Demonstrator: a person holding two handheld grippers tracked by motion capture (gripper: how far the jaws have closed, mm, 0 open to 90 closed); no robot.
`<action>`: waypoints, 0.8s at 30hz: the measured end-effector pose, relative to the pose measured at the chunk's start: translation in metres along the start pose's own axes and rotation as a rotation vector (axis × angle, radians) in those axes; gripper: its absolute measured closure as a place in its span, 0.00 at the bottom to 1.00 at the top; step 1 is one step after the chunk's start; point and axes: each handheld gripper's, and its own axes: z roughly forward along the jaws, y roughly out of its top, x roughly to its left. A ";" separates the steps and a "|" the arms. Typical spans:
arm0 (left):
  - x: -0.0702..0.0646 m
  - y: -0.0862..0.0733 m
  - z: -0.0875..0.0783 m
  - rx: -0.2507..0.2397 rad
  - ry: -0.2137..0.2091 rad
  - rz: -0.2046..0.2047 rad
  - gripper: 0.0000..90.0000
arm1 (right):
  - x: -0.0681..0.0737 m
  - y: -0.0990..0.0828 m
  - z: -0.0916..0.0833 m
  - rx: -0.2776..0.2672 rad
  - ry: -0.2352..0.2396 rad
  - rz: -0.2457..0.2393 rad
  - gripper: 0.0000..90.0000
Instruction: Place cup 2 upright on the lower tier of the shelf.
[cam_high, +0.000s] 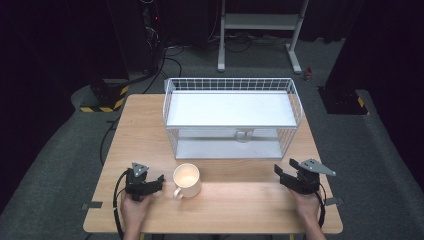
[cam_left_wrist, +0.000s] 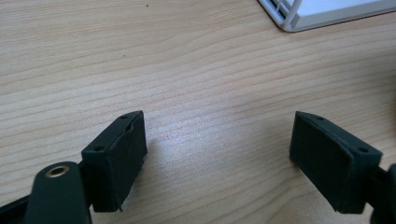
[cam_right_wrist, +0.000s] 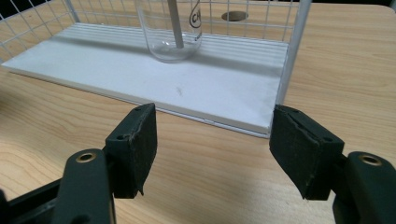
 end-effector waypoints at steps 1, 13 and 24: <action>0.000 0.000 0.000 0.000 0.000 0.000 0.21 | -0.001 -0.002 -0.002 0.000 0.003 0.004 0.36; 0.000 0.000 0.000 0.000 0.000 0.000 0.21 | -0.006 -0.012 -0.007 0.015 -0.016 -0.006 0.36; 0.000 0.000 0.000 -0.001 0.001 -0.001 0.21 | -0.013 -0.027 -0.011 0.050 -0.052 -0.021 0.36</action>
